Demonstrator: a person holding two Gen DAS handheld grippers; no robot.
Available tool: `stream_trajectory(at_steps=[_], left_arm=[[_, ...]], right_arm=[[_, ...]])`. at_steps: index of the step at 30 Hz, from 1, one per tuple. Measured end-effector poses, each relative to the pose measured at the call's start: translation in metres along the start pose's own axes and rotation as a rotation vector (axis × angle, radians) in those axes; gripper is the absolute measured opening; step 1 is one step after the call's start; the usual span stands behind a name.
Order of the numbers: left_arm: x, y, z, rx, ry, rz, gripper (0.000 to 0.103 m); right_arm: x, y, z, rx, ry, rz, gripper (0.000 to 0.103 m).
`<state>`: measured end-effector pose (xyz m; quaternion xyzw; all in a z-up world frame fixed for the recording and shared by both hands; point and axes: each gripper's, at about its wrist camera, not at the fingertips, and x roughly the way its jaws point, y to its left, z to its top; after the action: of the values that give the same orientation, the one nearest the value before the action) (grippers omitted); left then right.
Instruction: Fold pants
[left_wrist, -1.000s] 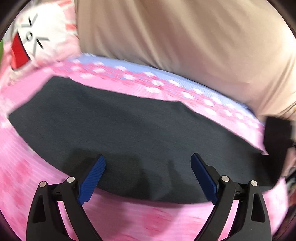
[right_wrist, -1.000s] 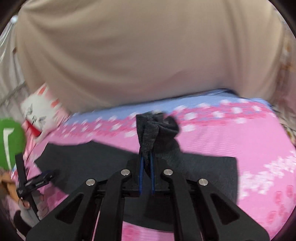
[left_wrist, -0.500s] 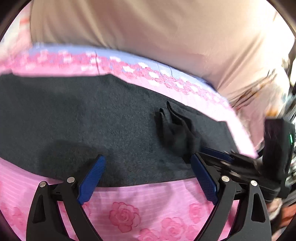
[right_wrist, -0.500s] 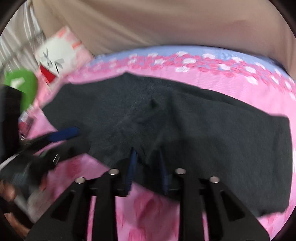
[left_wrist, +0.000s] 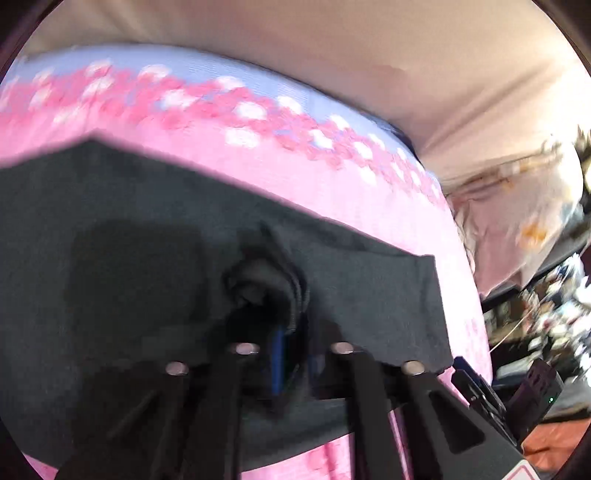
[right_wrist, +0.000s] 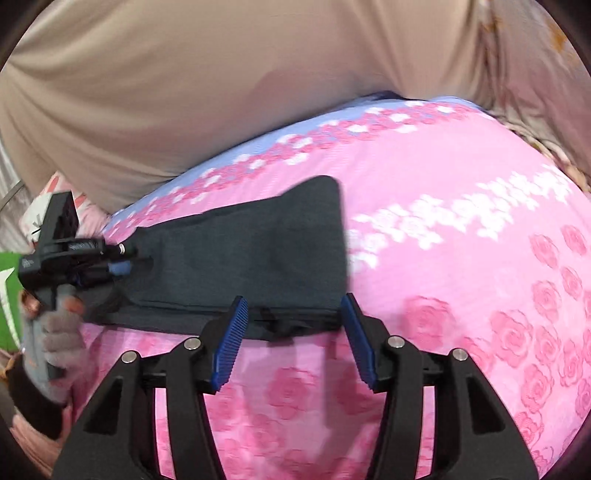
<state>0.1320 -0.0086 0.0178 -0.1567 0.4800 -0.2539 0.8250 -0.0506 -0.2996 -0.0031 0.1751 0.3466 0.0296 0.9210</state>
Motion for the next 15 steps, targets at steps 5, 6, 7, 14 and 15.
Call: stream_trajectory(at_steps=[5, 6, 7, 14, 15], left_arm=[[-0.062, -0.018, 0.005, 0.106, -0.179, -0.015, 0.011], [-0.058, -0.007, 0.003, 0.098, -0.167, 0.023, 0.015], [-0.049, 0.008, 0.000, 0.075, -0.135, 0.064, 0.015], [-0.031, 0.076, -0.020, -0.119, -0.088, 0.033, 0.011], [-0.032, 0.076, -0.020, -0.117, -0.095, 0.027, 0.011]], right_arm=[[-0.002, -0.011, -0.001, 0.032, -0.012, 0.039, 0.051], [0.003, -0.011, 0.002, 0.038, 0.009, 0.042, 0.052], [0.006, -0.012, 0.002, 0.038, 0.030, 0.047, 0.052], [0.017, 0.006, 0.005, -0.045, 0.071, -0.002, 0.055], [0.020, 0.009, 0.006, -0.053, 0.076, -0.016, 0.055]])
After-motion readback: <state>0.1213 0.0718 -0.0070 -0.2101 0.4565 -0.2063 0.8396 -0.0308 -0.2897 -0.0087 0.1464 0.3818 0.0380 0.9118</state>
